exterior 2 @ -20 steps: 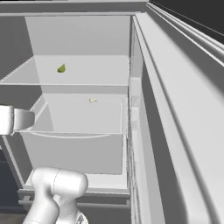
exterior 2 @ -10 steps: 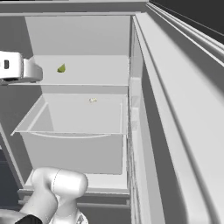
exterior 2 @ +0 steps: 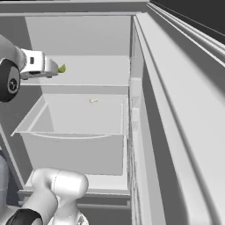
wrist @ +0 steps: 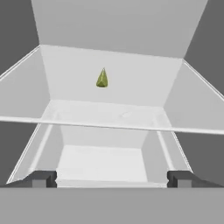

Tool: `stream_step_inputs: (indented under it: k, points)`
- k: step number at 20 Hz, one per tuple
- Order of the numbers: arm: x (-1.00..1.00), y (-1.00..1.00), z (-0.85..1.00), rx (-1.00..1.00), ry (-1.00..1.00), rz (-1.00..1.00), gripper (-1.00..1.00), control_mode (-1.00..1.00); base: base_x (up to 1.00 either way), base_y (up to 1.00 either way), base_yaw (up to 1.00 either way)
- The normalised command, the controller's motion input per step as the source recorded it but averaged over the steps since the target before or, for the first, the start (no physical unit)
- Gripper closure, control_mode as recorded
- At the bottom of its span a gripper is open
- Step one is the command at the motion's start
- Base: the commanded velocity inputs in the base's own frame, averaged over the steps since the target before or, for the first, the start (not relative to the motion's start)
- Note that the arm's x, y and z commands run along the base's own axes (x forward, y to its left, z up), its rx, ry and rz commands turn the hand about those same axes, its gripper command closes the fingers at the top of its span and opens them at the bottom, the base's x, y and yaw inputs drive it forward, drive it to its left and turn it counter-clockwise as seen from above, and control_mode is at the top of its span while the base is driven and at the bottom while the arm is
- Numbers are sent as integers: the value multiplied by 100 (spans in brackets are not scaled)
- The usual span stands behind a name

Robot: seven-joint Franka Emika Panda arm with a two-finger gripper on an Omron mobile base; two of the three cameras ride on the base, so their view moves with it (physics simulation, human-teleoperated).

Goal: Grab a lemon wedge from the fridge and one ice cube from the ice bowl, and put them in the glass of lemonade.

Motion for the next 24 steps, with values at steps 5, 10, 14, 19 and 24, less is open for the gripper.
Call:
stream_step_inputs:
  k: [5, 10, 14, 19, 24]
  points:
    - [100, 0, 8, 1, 0, 0, -100, -100, 0, 0, 0]
    - [91, 2, 3, 8, -1, 1, -100, -100, 0, 0, 0]
    - [81, 14, 1, 8, -2, 5, -100, -100, 0, 0, 0]
    - [66, 30, 4, 1, 1, 4, -100, -100, 0, 0, 0]
    - [45, 45, -9, -5, 11, 0, -100, -100, 0, 0, 0]
